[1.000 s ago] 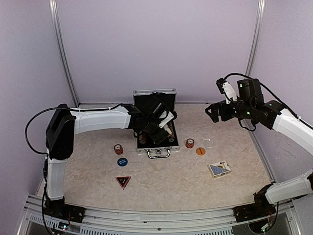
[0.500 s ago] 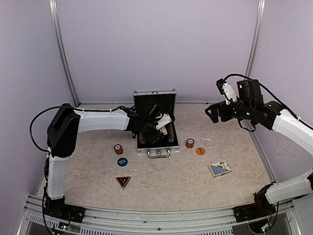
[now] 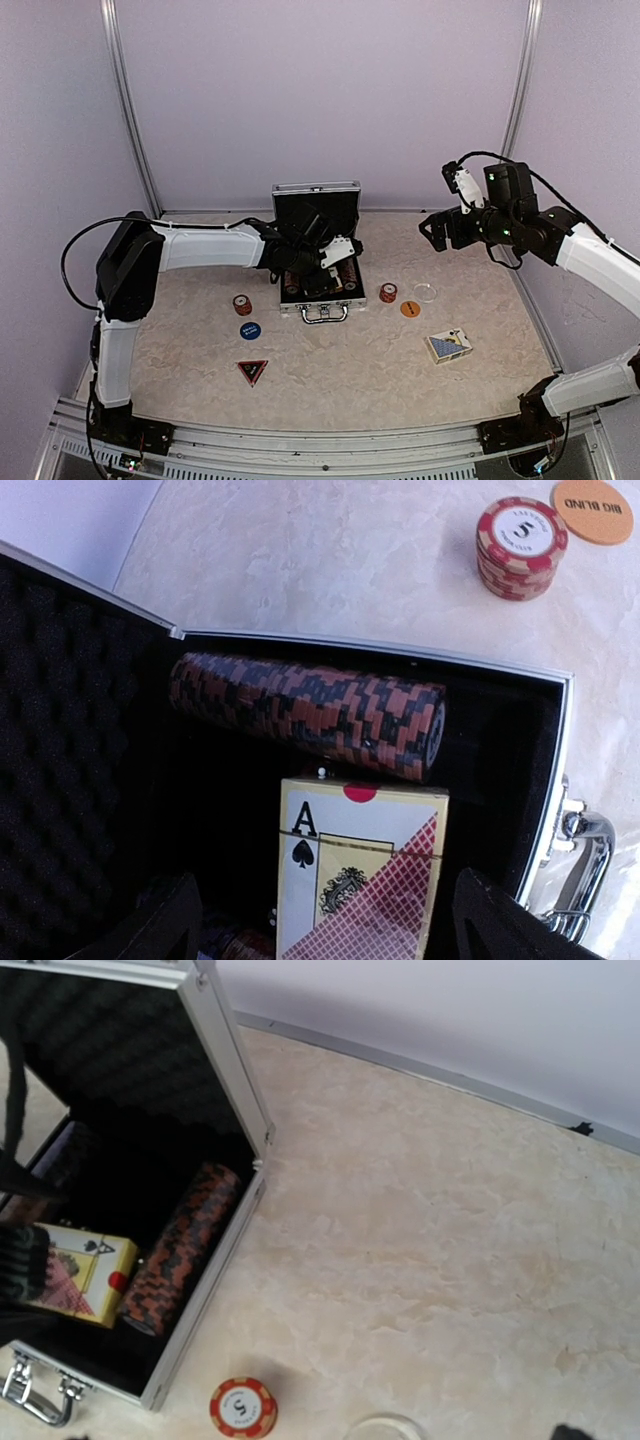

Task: Pack up texas hold em set

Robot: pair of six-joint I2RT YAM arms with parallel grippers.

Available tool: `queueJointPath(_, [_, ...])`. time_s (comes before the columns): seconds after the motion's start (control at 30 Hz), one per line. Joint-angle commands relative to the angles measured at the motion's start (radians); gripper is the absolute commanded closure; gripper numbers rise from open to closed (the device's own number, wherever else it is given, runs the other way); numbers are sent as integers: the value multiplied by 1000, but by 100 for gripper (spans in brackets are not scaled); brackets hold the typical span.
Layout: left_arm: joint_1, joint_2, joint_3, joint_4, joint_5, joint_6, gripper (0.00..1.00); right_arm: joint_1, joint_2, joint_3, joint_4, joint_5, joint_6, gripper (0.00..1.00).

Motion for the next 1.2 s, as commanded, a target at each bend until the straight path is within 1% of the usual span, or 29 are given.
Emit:
queueJointPath(0.0, [58,7,44,83,39,-110,13,3,4,-11,21,1,8,0])
queueJointPath(0.07, [89,10,73,104,71,-203,13,2,3,-13,22,1,9,0])
queueJointPath(0.17, [113,5,69,165,111,-313,14,3,6,-15,22,-2,9,0])
queueJointPath(0.3, [114,21,86,184,113,-371,19,3,6,-16,22,-3,11,0])
queueJointPath(0.47, [90,69,98,207,18,-373,32,3,5,-16,25,-1,11,0])
queueJointPath(0.67, [69,104,85,249,-106,-372,43,3,6,-17,26,-1,10,0])
queueJointPath(1.03, [46,156,83,268,-250,-347,45,3,9,-14,25,-8,10,0])
queueJointPath(1.17, [49,188,120,227,-283,-354,46,3,12,-13,25,-10,10,0])
